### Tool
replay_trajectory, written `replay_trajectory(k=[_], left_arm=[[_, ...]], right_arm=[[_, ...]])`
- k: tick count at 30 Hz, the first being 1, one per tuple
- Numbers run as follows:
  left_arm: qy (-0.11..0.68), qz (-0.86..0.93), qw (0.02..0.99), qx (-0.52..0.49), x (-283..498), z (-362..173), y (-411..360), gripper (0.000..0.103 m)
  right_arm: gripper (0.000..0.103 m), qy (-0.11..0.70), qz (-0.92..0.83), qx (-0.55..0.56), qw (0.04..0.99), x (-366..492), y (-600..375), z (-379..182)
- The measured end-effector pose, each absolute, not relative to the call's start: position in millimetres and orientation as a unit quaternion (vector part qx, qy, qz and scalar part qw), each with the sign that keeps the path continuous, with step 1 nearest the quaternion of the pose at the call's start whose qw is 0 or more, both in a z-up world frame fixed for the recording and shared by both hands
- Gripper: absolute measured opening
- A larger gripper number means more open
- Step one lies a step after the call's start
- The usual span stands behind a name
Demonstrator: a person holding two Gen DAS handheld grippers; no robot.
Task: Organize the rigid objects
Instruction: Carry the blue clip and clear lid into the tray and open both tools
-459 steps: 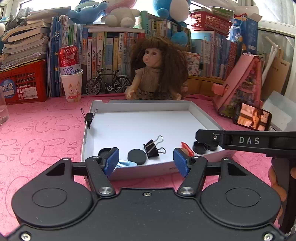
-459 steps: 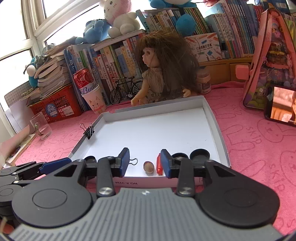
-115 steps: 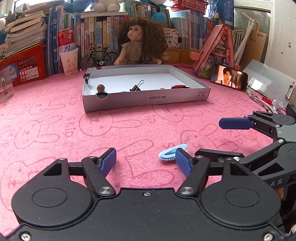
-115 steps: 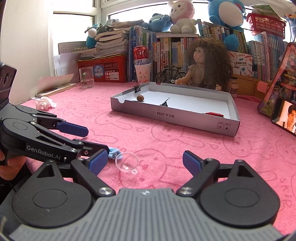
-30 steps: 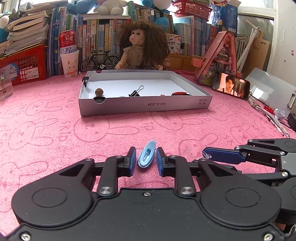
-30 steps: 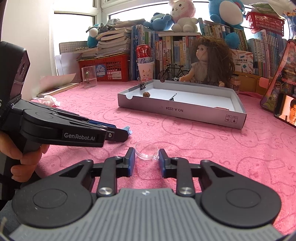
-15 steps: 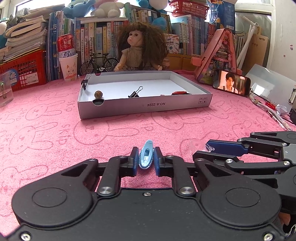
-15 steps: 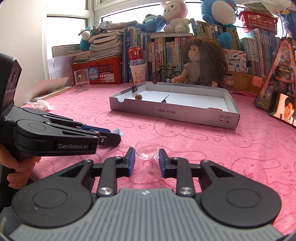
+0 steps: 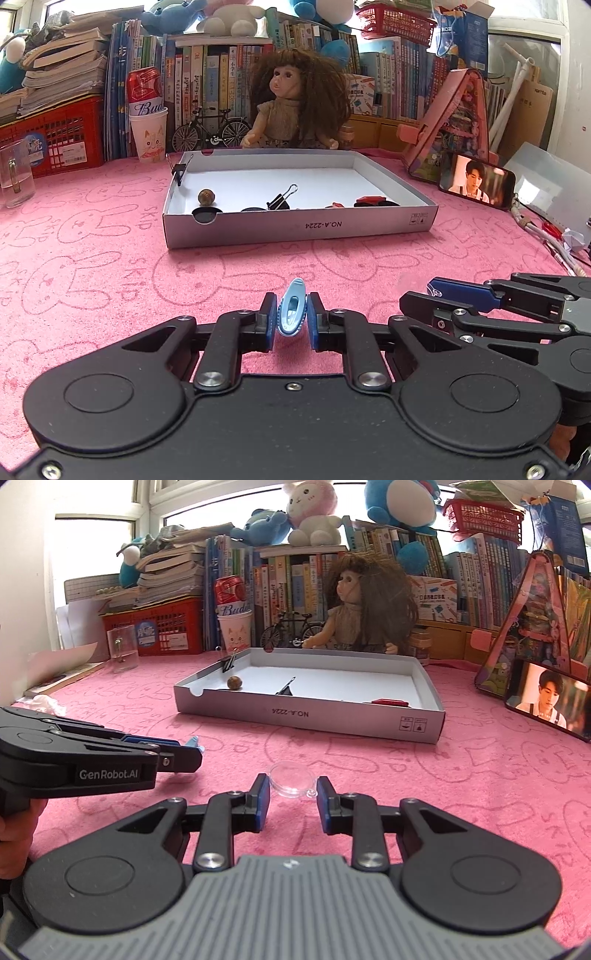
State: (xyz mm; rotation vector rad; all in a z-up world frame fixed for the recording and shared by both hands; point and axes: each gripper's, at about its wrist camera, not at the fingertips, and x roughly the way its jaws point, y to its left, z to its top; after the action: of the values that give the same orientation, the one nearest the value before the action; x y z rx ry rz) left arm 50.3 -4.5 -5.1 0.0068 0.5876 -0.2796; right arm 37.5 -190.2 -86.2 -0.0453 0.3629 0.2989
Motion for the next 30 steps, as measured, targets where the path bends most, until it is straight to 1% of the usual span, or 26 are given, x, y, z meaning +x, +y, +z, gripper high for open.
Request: replay_trajectory(k=[10,30], left_arm=[[0.276,-0.128,0.953,-0.004,65.2,0.3,-6.4,0.016],[0.275,-0.113,0.955,-0.022,91.2,5.0,-8.1,0.016]], right_arm=[[0.032,0.178,0.135,-0.01,0.975,48.0,-193.3,-83.0],[0.032,0.173,0.118,0.01,0.978,65.5,-198.1,-74.9]])
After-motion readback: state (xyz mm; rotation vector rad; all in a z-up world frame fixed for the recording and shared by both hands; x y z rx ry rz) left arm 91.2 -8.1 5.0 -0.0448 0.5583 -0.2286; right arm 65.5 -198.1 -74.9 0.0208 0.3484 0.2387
